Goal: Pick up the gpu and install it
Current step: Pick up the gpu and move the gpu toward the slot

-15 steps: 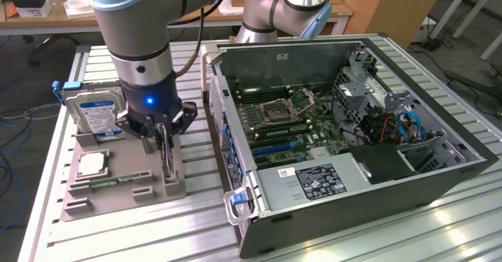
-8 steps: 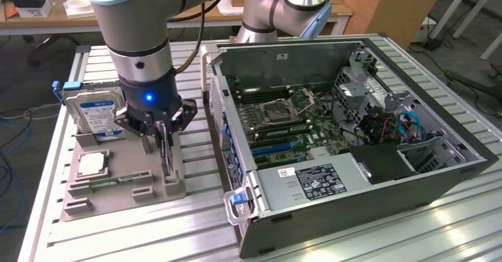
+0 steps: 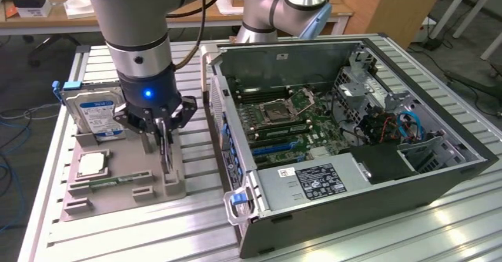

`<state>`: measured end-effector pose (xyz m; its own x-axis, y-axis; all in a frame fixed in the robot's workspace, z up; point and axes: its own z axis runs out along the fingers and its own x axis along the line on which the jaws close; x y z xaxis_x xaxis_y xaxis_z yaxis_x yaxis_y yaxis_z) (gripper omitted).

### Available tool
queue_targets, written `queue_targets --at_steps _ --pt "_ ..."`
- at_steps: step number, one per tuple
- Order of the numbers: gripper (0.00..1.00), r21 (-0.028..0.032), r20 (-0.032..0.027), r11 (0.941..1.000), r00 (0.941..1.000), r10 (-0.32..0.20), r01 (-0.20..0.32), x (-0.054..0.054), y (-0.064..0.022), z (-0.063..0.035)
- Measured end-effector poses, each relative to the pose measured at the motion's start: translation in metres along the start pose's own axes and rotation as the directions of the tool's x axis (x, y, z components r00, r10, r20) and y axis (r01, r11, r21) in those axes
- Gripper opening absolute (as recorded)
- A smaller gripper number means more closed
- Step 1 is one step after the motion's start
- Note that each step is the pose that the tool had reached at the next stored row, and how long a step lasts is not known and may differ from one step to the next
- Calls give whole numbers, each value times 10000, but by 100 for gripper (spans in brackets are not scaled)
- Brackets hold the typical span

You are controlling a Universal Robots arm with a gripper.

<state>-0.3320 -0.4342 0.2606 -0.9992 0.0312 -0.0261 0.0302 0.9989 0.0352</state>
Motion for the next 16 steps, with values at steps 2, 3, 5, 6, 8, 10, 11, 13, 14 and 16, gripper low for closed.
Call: queue_targets --at_steps 2,3,5,6,8,10,11,13,14,16 --pt "26 0 -1 10000 10000 0 0 -1 1 -18" --pt "26 0 0 10000 10000 0 0 -1 1 -29" --pt "26 0 -1 10000 10000 0 0 -1 2 -52" --pt "26 0 -1 10000 10000 0 0 -2 2 -61" --pt "26 0 -1 10000 10000 0 0 -2 3 -78" --pt "26 0 0 10000 10000 0 0 -2 4 -94" --pt "26 0 0 10000 10000 0 0 -3 4 -103" --pt "26 0 -1 10000 10000 0 0 -3 4 -123" --pt "26 1 -1 10000 10000 0 0 -4 5 -138" --pt "26 0 -1 10000 10000 -1 1 -5 6 -164"
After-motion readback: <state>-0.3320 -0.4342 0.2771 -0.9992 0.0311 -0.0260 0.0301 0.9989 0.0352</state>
